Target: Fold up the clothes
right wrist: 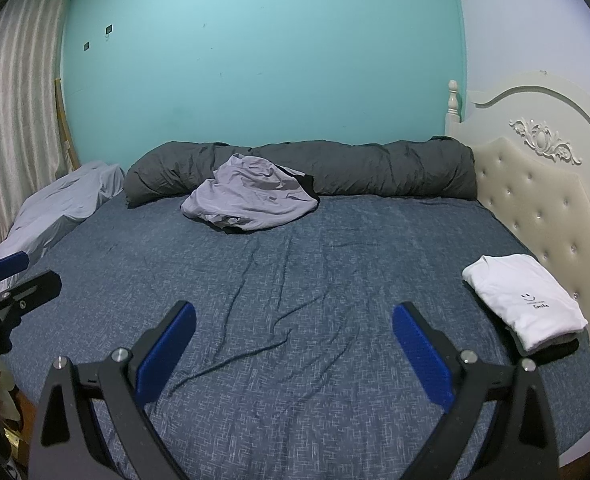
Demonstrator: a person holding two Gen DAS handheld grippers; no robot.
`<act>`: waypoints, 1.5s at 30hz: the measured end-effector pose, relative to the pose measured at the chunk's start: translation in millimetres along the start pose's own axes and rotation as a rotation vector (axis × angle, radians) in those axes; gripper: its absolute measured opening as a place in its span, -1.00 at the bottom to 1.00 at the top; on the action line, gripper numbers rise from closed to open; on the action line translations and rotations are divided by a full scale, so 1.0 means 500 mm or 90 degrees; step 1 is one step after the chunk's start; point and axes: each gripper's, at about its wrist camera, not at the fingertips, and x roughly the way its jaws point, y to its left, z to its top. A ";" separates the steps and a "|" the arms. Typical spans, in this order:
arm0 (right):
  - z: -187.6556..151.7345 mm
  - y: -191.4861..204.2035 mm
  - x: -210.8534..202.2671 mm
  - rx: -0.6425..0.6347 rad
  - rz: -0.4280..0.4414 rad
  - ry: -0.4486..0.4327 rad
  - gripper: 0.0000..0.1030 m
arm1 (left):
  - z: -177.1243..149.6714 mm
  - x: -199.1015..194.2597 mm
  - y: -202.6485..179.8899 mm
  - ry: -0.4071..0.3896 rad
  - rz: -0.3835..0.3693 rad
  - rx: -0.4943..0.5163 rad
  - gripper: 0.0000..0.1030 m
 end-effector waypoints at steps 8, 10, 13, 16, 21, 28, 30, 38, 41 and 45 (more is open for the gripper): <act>-0.003 -0.002 -0.001 0.001 0.000 -0.001 0.93 | -0.006 -0.001 -0.001 -0.002 0.004 -0.001 0.99; -0.002 -0.003 -0.001 0.002 -0.001 -0.001 0.93 | -0.005 -0.002 0.000 -0.002 0.005 -0.001 0.99; 0.000 -0.002 -0.001 0.001 -0.001 -0.001 0.93 | -0.001 -0.002 -0.004 -0.001 0.007 -0.001 0.99; 0.001 -0.002 0.000 0.000 -0.002 -0.001 0.93 | -0.001 -0.002 -0.007 -0.002 0.008 0.000 0.99; 0.004 -0.001 0.000 -0.001 -0.002 -0.001 0.93 | -0.002 -0.002 -0.006 -0.002 0.007 -0.001 0.99; 0.002 -0.001 -0.002 -0.001 -0.002 -0.002 0.93 | 0.003 -0.001 -0.005 -0.001 0.007 -0.001 0.99; 0.002 -0.002 -0.002 -0.002 -0.002 -0.003 0.93 | 0.004 -0.002 -0.005 -0.002 0.008 -0.001 0.99; 0.002 -0.005 -0.008 -0.002 -0.003 -0.005 0.93 | 0.004 -0.004 -0.007 -0.003 0.008 -0.002 0.99; 0.003 -0.006 -0.009 -0.003 -0.004 -0.005 0.93 | 0.004 -0.006 -0.008 -0.004 0.008 -0.002 0.99; 0.004 -0.007 -0.012 -0.003 -0.005 -0.006 0.93 | 0.006 -0.009 -0.009 -0.006 0.008 -0.002 0.99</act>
